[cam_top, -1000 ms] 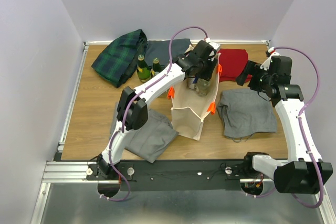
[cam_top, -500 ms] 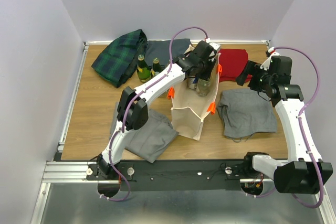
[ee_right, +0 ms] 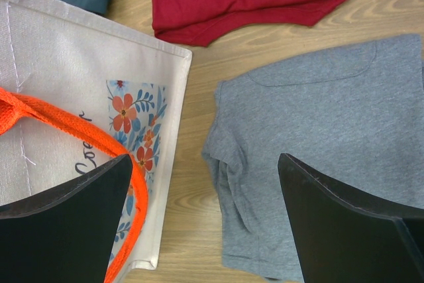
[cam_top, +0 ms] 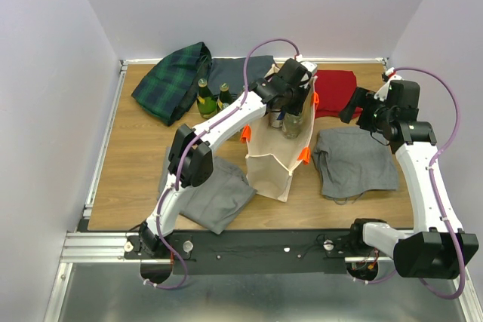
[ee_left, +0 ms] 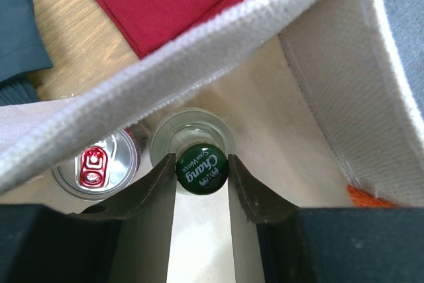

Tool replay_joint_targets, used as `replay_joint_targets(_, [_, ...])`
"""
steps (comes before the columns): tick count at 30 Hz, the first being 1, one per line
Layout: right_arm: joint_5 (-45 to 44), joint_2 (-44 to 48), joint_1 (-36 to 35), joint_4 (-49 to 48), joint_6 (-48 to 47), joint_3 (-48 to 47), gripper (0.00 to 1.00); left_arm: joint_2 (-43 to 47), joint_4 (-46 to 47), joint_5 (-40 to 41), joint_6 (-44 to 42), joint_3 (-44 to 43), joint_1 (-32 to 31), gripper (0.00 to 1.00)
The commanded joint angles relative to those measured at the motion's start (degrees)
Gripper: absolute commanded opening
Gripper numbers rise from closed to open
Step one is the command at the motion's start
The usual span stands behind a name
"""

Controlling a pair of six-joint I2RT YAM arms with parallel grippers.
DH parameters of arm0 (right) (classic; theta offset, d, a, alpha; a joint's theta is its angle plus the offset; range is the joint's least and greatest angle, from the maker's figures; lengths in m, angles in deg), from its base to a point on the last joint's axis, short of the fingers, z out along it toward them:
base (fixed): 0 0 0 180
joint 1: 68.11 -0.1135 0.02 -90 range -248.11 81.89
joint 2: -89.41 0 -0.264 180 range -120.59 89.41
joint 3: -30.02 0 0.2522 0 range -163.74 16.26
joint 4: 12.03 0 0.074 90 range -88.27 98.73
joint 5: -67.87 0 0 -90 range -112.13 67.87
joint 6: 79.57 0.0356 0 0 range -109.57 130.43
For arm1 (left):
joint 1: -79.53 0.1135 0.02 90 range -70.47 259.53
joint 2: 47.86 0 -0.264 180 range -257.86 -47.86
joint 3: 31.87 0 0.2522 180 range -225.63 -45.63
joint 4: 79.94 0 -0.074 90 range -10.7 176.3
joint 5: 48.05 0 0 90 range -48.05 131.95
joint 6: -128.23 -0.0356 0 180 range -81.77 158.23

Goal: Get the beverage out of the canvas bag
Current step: Adjust the drink in the canvas bag.

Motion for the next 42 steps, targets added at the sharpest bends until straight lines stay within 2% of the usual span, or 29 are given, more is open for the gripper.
replay_joint_targets(1, [-0.47,0.83,0.38,0.83,-0.06,-0.35,1.0,-0.6,-0.04,-2.54,-1.09,0.11,-0.7,0.0])
replay_joint_targets(20, [0.76,0.22,0.38,0.21,0.64,-0.7,1.0,6.6,-3.2,-3.07,-3.37,0.99,-0.78,0.0])
replay_joint_targets(36, [1.64,-0.22,0.38,-0.23,1.17,-0.79,1.0,7.4,-4.35,-3.24,-2.67,2.92,-0.78,0.0])
replay_joint_targets(38, [1.64,-0.22,0.38,-0.4,1.08,-0.7,1.0,7.48,-3.91,-3.24,-2.58,3.79,-0.78,0.11])
replay_joint_targets(42, [1.73,-0.13,0.38,-0.4,1.08,-0.27,1.0,7.57,-3.56,-2.98,-2.49,4.24,-0.78,0.2])
